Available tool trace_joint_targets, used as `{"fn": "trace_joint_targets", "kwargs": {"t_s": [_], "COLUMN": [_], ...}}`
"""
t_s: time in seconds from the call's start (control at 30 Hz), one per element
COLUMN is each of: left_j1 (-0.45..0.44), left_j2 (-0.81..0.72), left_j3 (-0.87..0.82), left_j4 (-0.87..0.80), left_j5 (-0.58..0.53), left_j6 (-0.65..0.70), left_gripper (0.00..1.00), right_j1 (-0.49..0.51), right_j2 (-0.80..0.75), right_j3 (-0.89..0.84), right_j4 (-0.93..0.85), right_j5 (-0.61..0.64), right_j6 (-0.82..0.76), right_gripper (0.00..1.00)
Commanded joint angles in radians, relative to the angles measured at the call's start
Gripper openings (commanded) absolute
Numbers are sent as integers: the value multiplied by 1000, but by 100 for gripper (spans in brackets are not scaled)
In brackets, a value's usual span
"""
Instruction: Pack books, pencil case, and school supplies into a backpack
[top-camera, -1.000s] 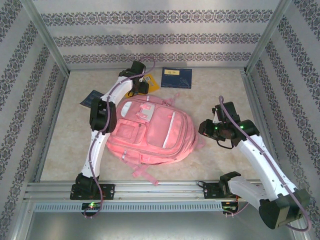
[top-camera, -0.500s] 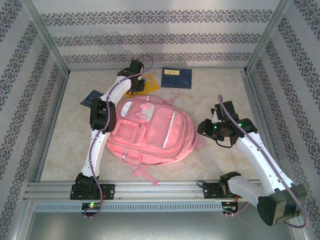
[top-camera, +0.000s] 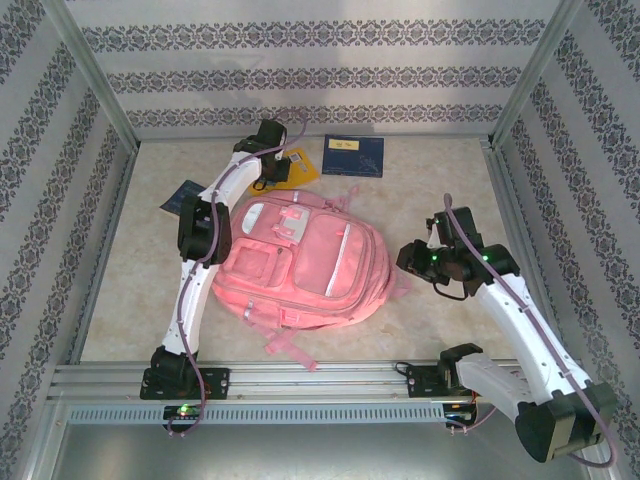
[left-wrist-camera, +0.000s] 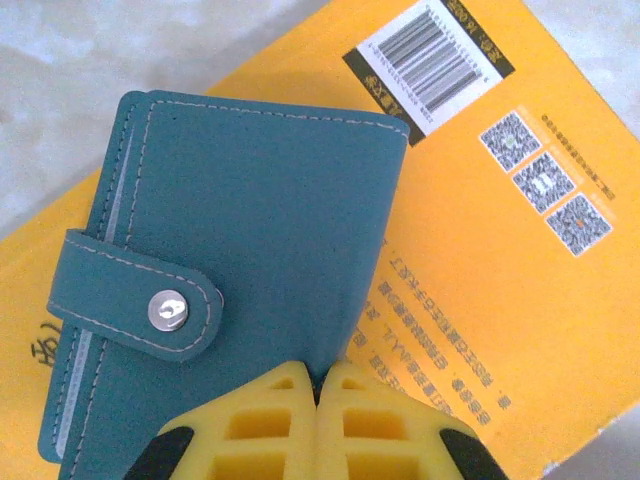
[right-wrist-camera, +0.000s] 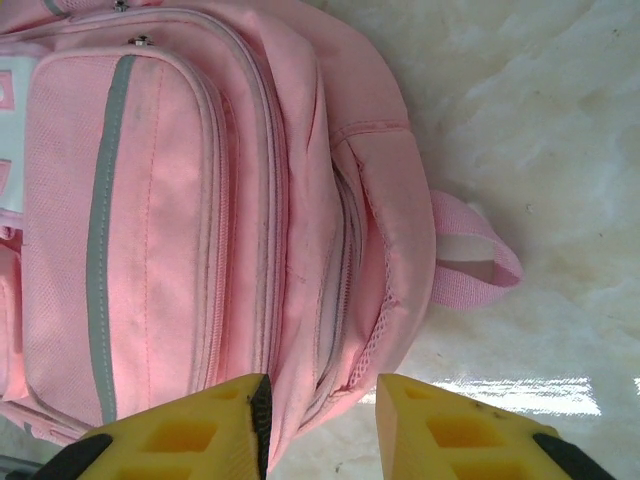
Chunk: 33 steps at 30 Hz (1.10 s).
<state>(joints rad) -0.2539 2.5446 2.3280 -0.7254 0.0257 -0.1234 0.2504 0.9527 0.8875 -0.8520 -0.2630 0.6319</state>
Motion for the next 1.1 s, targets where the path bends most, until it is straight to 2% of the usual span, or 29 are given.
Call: {"fn": "trace_joint_targets", "kwargs": {"t_s": [0.0,0.27,0.4,0.57,0.77,0.9,1.07], "left_j1": [11,8,0,-54,-124,-168,-189], "left_j2": [-77,-199,-260,-350,-502,-635,-802], "left_j3": [-31,-68,-101,-153,-280,-407,-590], "left_j4": [-44,-30,-19,-7,25,74,209], "left_j5": [26,34,81,106,158,222,386], "left_j6": [-3,-20,-61,-80,-160,-236,-385], "left_gripper": [0,0,0,0,0,0,0], "right_j1": [-15,-22,-24,-25,-25,-23,-25], "right_j2": [-38,-89,-101,-94,-22,-5,48], "right_j3": [-20,-22,-8,20,86,112,149], "right_j4": [3,-12,-16,7,91,191,254], "right_j5": [-9,-4,-11,-42,-141,-166,-208], "right_j6": [17,11,-4,-3,75,142,255], "right_gripper": [35,35,35,39,41,47,50]}}
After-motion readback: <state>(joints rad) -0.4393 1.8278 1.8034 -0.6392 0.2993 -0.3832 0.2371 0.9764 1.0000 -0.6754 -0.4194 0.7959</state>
